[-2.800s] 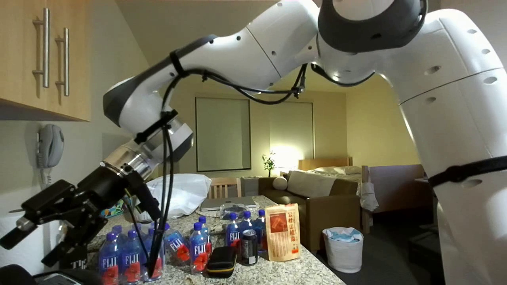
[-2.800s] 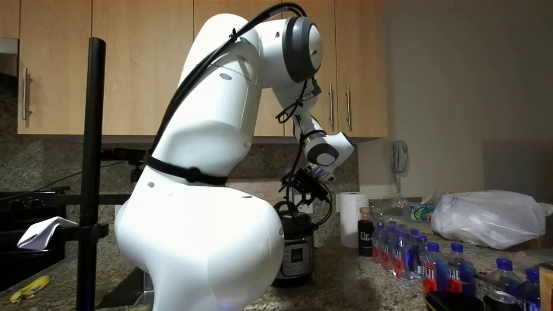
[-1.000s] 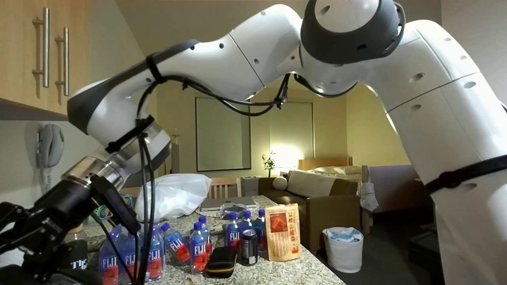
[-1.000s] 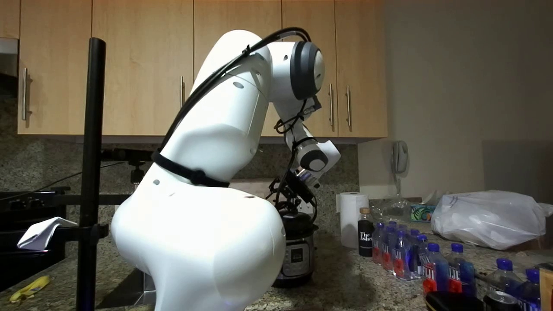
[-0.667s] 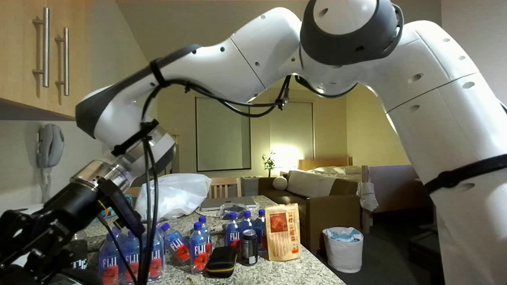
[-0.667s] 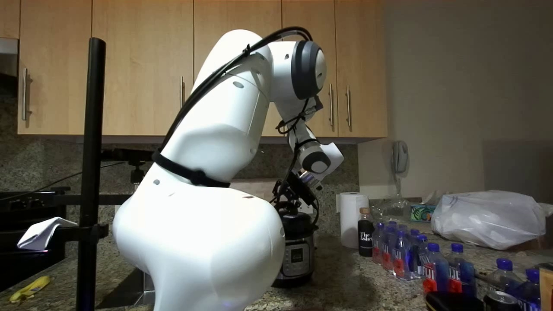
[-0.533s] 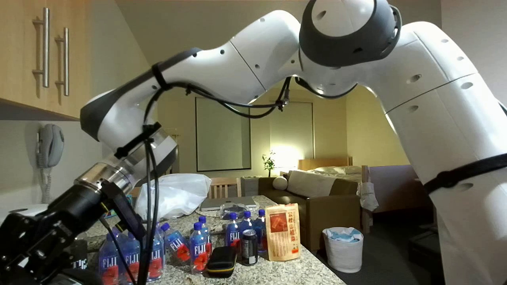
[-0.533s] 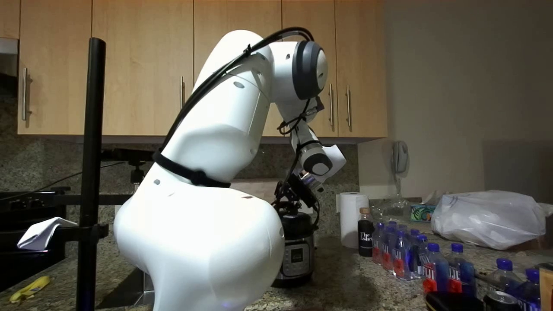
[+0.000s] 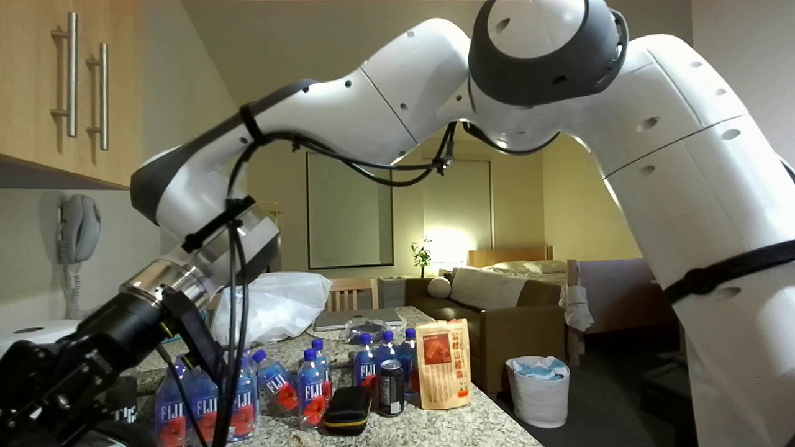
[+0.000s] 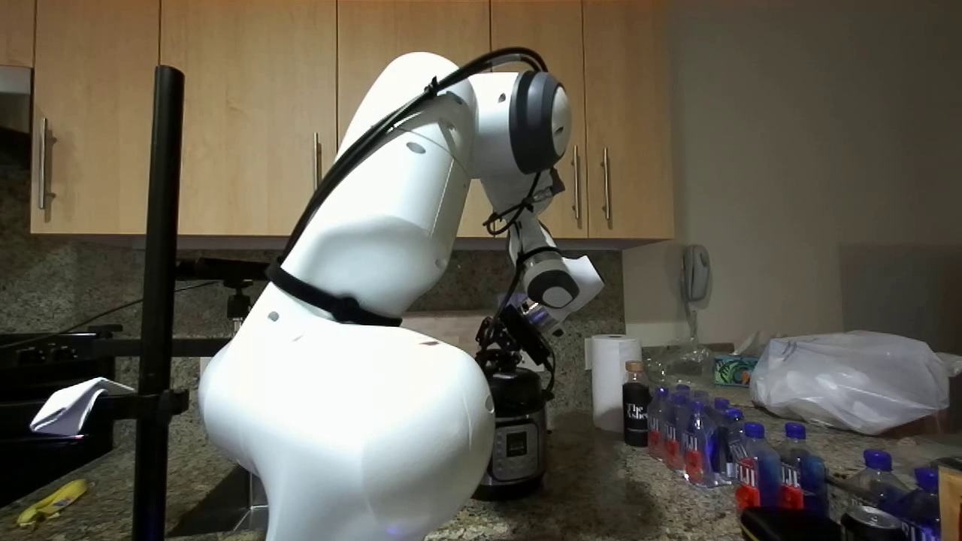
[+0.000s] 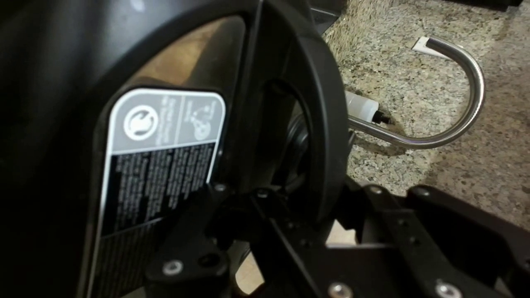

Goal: Remove the lid from the cooker

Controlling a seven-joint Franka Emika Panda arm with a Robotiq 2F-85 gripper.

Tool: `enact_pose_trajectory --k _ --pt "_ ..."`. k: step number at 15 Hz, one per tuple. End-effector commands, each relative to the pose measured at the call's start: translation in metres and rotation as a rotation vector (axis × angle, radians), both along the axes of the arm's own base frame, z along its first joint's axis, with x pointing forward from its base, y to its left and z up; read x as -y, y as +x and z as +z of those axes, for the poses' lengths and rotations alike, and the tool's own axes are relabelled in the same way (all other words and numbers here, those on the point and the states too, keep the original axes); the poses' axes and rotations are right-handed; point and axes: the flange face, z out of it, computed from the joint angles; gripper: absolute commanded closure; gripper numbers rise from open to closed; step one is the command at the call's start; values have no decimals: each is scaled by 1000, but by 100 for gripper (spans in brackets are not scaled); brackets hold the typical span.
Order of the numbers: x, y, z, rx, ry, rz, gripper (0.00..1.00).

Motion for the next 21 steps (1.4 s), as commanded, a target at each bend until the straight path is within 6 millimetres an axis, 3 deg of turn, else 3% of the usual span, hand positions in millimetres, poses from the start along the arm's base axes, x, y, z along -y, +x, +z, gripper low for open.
enact_pose_trajectory --k 1,6,12,16,21 --pt "-3 -7 32 74 39 17 99" --pt "3 -9 72 126 2 24 99" --pt "20 -7 99 162 -6 18 99" --pt "16 -4 89 130 6 50 99" --pt "8 3 47 56 19 88 99"
